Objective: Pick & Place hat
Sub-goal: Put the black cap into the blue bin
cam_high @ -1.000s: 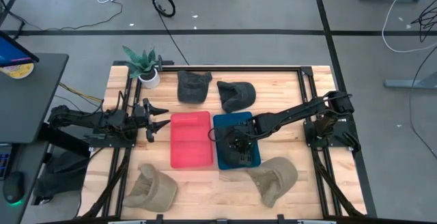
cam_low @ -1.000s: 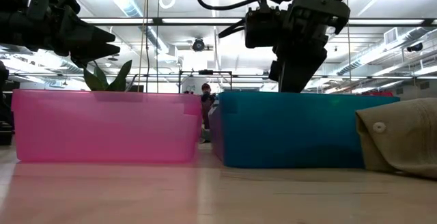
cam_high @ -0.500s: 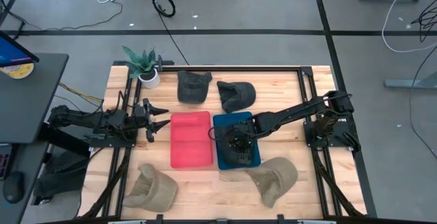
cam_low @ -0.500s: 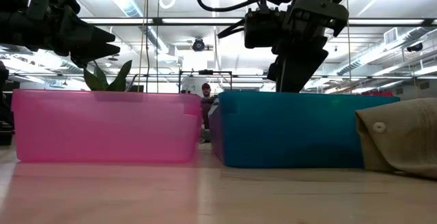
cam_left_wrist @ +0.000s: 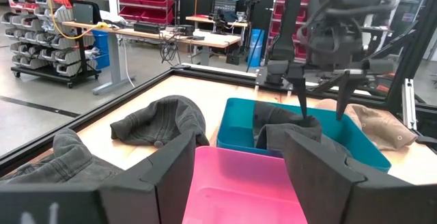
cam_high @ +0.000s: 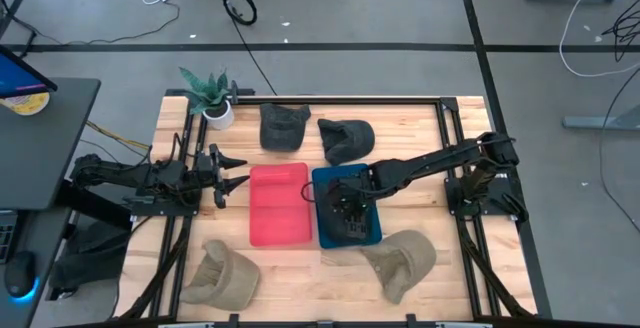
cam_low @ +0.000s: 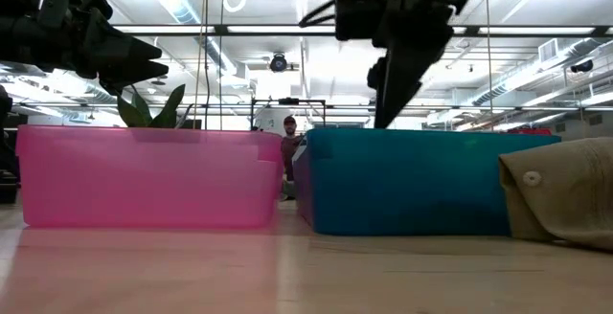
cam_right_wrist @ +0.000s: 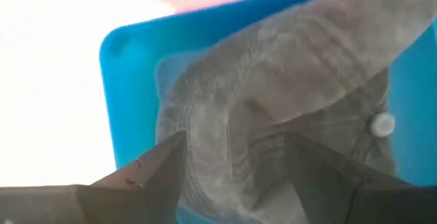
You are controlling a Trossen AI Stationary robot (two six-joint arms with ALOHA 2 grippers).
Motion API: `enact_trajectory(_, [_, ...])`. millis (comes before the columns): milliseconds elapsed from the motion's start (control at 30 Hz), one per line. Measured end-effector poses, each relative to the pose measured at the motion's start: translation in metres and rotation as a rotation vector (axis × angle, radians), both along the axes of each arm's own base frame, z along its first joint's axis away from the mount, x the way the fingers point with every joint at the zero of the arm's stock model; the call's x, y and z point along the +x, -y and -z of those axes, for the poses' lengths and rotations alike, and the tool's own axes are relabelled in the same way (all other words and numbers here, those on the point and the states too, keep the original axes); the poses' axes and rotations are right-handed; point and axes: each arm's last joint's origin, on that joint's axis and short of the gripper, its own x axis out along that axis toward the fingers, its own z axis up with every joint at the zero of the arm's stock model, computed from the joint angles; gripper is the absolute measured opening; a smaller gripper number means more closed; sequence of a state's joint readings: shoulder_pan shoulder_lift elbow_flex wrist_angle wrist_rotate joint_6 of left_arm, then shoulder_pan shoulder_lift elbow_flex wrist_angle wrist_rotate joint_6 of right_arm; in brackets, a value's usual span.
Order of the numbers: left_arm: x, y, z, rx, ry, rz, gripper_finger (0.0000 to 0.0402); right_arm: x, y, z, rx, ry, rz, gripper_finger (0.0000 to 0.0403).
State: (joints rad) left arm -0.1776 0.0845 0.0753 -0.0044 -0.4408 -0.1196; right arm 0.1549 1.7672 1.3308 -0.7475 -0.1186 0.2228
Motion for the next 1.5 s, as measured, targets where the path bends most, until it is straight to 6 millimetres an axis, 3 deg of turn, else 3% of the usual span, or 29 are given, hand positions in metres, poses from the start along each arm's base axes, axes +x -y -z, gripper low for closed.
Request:
enact_trajectory(567, [0.000, 0.000, 0.000, 0.000, 0.000, 0.000, 0.0225, 0.003, 0.043, -0.015, -0.028, -0.020, 0.210, 0.0225])
enact_trajectory(733, [0.000, 0.000, 0.000, 0.000, 0.000, 0.000, 0.0225, -0.005, 0.062, -0.033, -0.025, 0.033, 0.288, 0.0215])
enact_trajectory(967, [0.000, 0.000, 0.000, 0.000, 0.000, 0.000, 0.0225, -0.018, 0.101, -0.057, -0.152, 0.129, 0.552, 0.0203])
enact_trajectory(1133, [0.000, 0.000, 0.000, 0.000, 0.000, 0.000, 0.0225, -0.021, 0.134, -0.055, -0.095, 0.137, 0.815, 0.0194])
enact_trajectory(1333, [0.000, 0.000, 0.000, 0.000, 0.000, 0.000, 0.0225, -0.025, 0.167, -0.053, -0.071, 0.168, 0.984, 0.0192])
enact_trajectory(1500, [0.000, 0.000, 0.000, 0.000, 0.000, 0.000, 0.0225, -0.014, 0.182, -0.041, -0.044, 0.207, 1.040, 0.0192])
